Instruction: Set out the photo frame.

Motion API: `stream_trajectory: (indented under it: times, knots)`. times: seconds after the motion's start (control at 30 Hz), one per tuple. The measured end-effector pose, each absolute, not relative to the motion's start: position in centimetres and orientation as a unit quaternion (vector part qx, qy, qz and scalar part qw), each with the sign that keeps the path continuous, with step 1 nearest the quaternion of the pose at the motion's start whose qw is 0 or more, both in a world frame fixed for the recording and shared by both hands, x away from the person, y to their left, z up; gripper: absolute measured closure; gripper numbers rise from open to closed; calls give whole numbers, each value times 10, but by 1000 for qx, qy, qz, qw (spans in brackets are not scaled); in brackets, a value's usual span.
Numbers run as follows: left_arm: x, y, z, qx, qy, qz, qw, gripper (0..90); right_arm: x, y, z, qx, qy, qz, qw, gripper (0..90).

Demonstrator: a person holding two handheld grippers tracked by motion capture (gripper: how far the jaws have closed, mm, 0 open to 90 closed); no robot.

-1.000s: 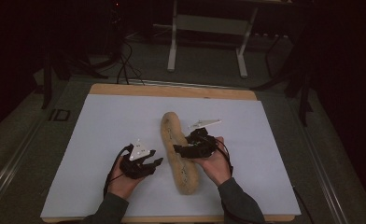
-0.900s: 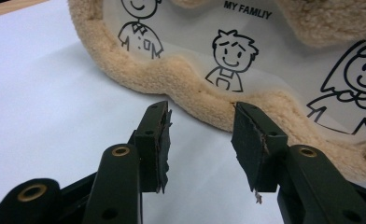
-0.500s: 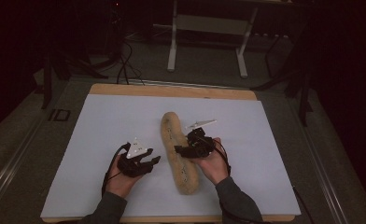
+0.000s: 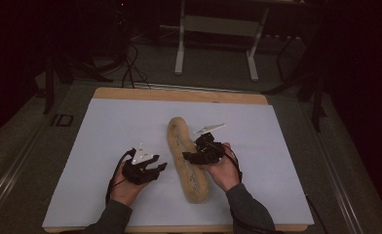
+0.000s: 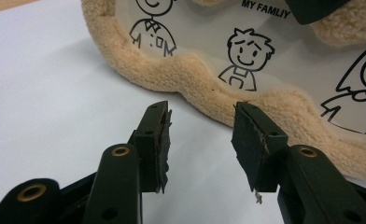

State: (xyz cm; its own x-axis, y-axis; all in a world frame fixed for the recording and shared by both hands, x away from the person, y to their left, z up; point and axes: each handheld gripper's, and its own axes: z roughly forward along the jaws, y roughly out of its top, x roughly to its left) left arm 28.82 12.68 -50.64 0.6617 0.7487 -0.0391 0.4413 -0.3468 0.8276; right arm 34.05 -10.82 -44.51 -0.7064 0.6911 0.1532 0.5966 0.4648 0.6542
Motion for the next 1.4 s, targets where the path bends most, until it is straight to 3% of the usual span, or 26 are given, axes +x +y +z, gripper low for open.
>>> stream_trajectory:
  times: [1.4]
  knots:
    - [291,133,-506,796,380,175,438,565,350,-109,-443,289,891,348,39,581]
